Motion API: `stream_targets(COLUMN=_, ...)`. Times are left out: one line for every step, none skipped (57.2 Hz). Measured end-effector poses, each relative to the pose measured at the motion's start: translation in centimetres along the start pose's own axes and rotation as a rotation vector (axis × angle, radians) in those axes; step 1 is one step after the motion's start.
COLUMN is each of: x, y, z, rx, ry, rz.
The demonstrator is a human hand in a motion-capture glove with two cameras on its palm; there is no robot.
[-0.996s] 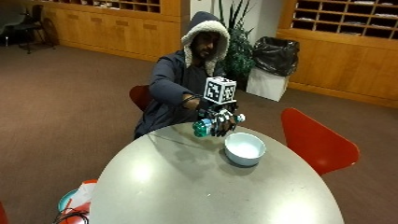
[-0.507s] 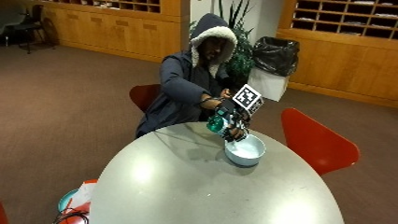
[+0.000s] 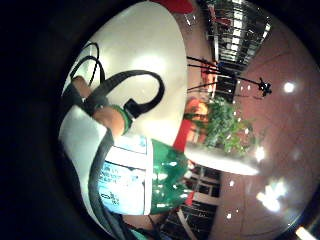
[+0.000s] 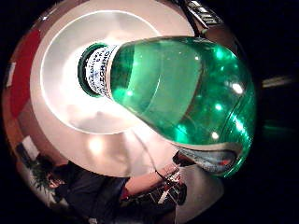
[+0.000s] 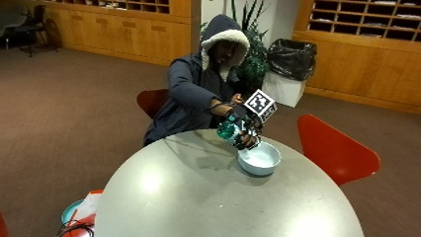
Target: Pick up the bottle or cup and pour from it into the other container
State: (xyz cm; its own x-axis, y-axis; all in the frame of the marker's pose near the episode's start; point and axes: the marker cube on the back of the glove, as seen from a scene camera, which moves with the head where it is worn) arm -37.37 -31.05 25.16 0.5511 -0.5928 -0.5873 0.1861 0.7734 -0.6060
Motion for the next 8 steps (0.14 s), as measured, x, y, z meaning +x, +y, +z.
stream_targets(x=-0.1, y=0.1, z=-0.01, rx=0.0, ry=0.0, rz=-0.001)
stream_targets(x=-0.24, y=0.22, z=-0.04, rx=0.001, ry=0.0, rz=-0.002)
stream_targets(x=-0.32, y=0.31, z=-0.07, rx=0.001, ry=0.0, rz=-0.002)
stream_targets(x=-0.27, y=0.34, z=-0.07, rx=0.003, ry=0.001, rz=-0.002)
stream_targets(x=-0.08, y=0.29, z=-0.04, rx=0.005, ry=0.004, rz=-0.002)
stream_targets(x=0.18, y=0.2, z=-0.01, rx=0.008, ry=0.007, rz=-0.001)
stream_targets(x=0.4, y=0.11, z=0.0, rx=0.011, ry=0.008, rz=0.002)
stream_targets(x=0.51, y=0.05, z=0.0, rx=0.013, ry=0.007, rz=0.006)
